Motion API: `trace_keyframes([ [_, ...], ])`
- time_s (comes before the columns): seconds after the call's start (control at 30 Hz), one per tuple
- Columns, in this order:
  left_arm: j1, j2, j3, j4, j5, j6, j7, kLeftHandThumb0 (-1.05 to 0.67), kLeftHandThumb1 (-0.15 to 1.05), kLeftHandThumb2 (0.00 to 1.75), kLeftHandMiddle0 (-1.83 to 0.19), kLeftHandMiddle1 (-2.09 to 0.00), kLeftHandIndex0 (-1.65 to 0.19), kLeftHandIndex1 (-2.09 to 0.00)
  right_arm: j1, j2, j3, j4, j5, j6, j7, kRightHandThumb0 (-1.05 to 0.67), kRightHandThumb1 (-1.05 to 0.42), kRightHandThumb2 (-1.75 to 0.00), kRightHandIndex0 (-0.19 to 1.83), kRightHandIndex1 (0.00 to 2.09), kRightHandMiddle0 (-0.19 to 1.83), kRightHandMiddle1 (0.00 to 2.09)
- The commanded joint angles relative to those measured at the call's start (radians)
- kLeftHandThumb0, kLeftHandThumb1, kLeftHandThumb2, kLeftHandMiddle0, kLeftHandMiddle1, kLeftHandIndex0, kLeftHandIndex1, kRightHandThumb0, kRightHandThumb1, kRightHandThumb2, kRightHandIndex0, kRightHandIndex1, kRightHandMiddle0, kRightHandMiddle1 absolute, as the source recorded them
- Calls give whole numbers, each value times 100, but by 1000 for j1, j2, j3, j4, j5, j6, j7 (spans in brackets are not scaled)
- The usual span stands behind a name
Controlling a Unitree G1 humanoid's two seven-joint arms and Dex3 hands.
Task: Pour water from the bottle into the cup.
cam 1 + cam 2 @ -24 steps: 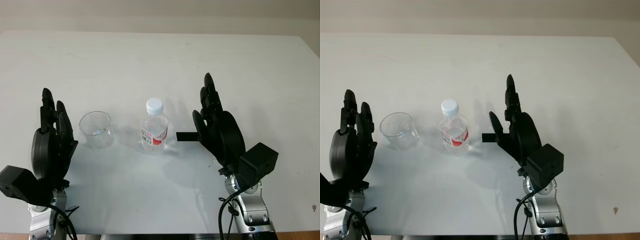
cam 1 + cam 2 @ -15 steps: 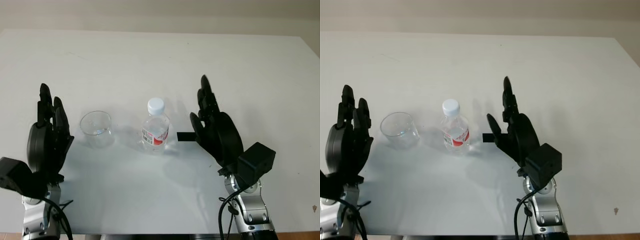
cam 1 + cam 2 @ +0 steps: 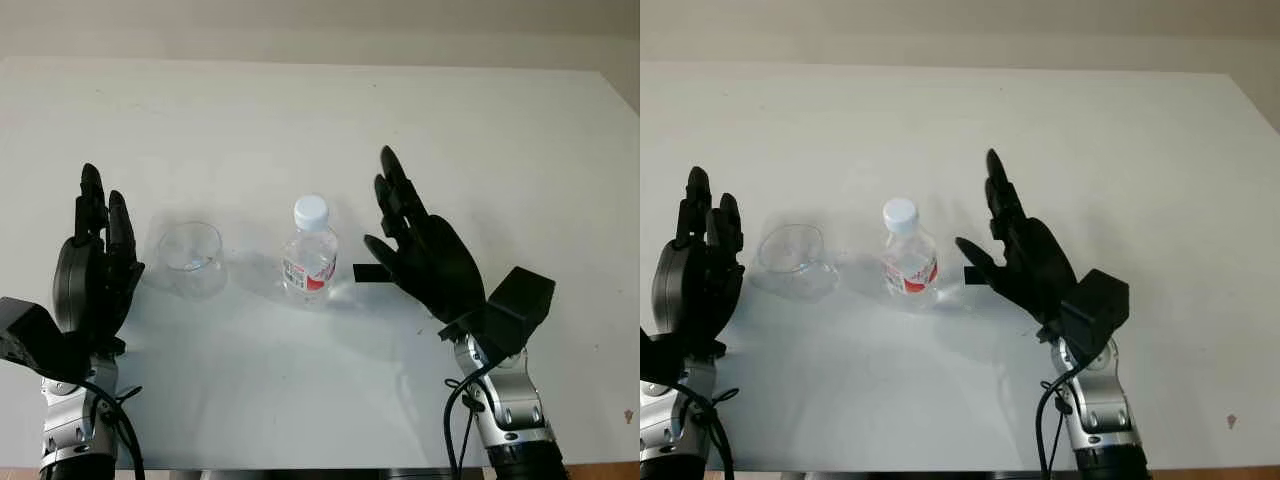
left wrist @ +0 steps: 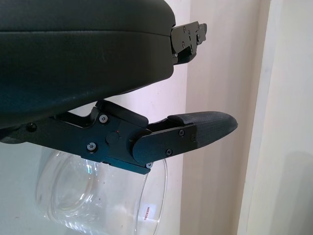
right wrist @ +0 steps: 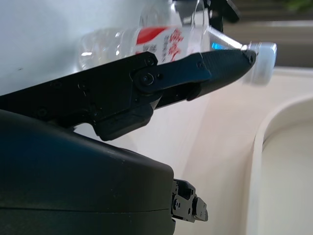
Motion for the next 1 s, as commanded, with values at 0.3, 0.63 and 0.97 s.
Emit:
trace_keyframes([
  [0.3, -8, 1, -4, -3, 4, -7, -1, -69, 105, 61, 19, 0, 19, 0, -50, -19, 58, 85, 0, -44, 125, -93, -99, -4, -19, 0, -19, 0],
  [0.63, -13, 2, -5, 1, 5, -7, -3, -70, 105, 61, 19, 0, 19, 0, -94, 27, 116, 196, -15, -65, 150, -88, -97, -5, -19, 0, -19, 0],
  [0.97, -7, -6, -3, 0, 0, -11, -5, -69, 105, 60, 19, 0, 19, 0, -108, 91, 136, 283, -13, -67, 162, -87, -99, -6, -19, 0, -19, 0],
])
